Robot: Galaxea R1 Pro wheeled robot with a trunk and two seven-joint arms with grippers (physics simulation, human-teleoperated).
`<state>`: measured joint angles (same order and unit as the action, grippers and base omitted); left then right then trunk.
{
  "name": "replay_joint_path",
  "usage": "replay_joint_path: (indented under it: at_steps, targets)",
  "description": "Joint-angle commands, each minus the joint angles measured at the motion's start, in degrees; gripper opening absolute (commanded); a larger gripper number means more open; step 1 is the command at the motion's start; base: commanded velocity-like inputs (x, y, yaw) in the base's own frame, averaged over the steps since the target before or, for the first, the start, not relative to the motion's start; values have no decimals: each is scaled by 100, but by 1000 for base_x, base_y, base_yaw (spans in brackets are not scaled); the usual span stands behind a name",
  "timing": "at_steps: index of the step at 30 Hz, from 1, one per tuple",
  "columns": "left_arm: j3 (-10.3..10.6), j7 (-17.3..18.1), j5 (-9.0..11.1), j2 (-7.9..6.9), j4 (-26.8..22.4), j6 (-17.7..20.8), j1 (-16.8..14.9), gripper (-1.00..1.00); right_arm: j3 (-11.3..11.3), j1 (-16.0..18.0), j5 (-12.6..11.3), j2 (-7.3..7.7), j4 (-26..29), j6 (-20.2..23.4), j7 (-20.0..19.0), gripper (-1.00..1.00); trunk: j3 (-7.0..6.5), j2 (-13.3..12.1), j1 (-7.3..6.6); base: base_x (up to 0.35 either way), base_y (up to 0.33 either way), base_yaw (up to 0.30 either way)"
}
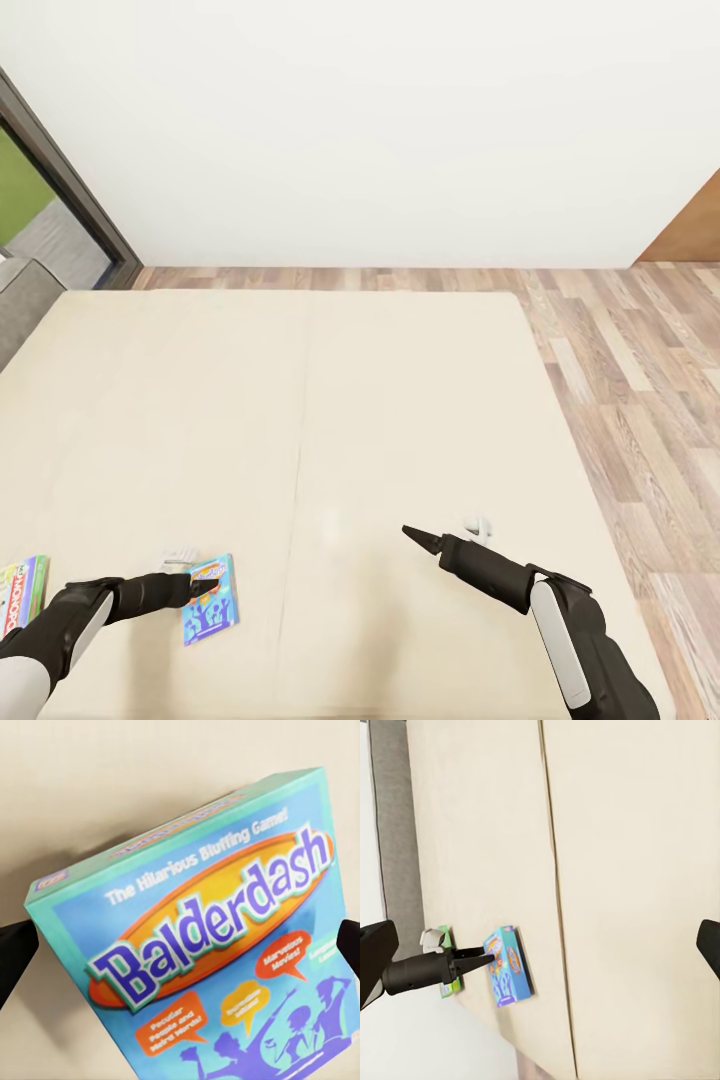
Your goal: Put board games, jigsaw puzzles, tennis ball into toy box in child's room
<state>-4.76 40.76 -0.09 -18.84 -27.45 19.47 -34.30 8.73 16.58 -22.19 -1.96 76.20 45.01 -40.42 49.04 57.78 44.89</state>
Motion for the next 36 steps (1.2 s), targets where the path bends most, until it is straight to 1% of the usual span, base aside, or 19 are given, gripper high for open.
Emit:
replay_joint_path:
  at_steps: [1,19,36]
  targets:
    - [-31,29,0,3,-5,54,0,100,15,3,-5,-6,1,34,-18,100,12,3,0,0,0,0]
    - [-34,29,0,3,-4,48,1,100,15,3,-5,-6,0,43,-18,100,169,3,0,0,0,0]
    - [-30,29,17,21,-4,48,2,100,15,3,-5,-6,0,34,-18,100,184,3,0,0,-1,0]
